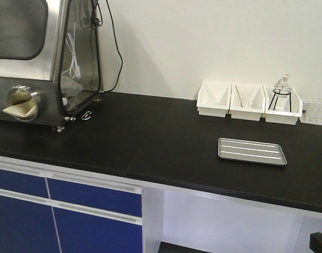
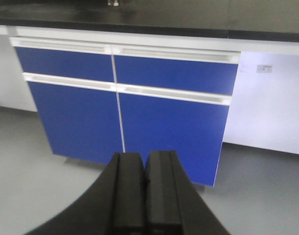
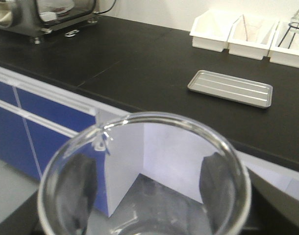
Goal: Move beaker to silver tray on left bench
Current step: 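Drive the base past the sink to the bench with the silver tray, then lower the held beaker toward the silver tray with the right gripper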
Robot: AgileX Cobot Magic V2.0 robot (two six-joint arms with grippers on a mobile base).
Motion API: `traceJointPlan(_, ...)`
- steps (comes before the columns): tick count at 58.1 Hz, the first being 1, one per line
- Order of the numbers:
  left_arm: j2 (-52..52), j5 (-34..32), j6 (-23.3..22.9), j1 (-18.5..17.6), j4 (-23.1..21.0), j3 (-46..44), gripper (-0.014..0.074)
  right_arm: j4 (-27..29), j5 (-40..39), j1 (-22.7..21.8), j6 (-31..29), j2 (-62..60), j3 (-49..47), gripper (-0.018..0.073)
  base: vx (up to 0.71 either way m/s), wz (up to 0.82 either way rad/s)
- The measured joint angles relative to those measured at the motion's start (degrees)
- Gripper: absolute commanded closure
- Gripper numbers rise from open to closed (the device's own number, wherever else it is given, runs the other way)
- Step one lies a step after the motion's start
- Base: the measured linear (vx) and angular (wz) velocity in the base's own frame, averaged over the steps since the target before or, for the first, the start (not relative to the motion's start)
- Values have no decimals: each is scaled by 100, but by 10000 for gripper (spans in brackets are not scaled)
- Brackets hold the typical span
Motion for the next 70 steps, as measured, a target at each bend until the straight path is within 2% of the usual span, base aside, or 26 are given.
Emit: traceJointPlan(70,0,0,0,0,0,0,595,0,11,0,0,0,0,567,39,-24)
